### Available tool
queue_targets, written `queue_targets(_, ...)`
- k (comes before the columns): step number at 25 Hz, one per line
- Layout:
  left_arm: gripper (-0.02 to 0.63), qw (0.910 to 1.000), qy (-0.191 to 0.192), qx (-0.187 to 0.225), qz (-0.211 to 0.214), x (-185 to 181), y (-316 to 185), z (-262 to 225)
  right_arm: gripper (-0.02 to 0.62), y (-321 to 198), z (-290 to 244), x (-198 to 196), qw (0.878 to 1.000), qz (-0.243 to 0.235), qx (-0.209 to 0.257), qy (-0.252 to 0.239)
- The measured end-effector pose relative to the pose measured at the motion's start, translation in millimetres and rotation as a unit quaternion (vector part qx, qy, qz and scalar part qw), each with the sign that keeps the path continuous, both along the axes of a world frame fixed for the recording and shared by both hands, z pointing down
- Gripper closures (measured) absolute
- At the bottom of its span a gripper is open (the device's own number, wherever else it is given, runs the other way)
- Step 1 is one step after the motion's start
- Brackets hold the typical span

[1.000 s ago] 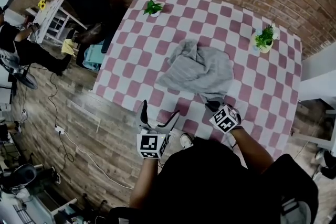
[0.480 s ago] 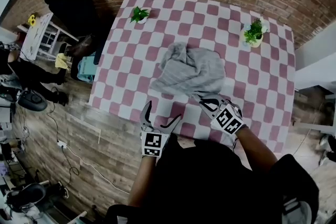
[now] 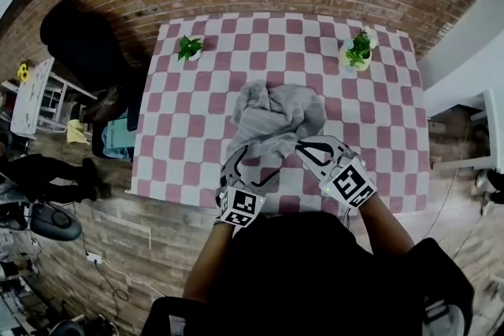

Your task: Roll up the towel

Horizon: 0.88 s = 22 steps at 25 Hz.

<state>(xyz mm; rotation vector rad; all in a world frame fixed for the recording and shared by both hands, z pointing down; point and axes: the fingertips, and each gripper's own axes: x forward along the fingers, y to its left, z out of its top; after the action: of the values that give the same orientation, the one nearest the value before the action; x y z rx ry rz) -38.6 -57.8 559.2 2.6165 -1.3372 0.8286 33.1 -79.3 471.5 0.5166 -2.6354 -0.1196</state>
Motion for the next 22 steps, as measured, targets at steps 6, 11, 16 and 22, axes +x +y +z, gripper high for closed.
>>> queue_targets(6, 0.182, 0.9989, -0.041, -0.021, 0.002, -33.7, -10.0, 36.3, 0.558, -11.9, -51.1, -13.1, 0.998, 0.051, 0.042, -0.016)
queue_targets(11, 0.216, 0.9964, -0.06, -0.057, 0.019, -42.6, -8.3, 73.9, 0.558, -18.3, -81.3, -17.7, 0.992, 0.089, 0.064, -0.054)
queue_targets(16, 0.27, 0.9929, -0.079, -0.071, 0.053, -29.6, -5.7, 98.1, 0.558, -20.2, -115.4, -18.7, 0.982, 0.134, 0.077, -0.104)
queue_targets(22, 0.324, 0.9949, -0.083, -0.008, 0.056, -11.1, -20.2, 84.6, 0.558, -14.4, -141.7, -14.5, 0.971, 0.172, 0.082, -0.142)
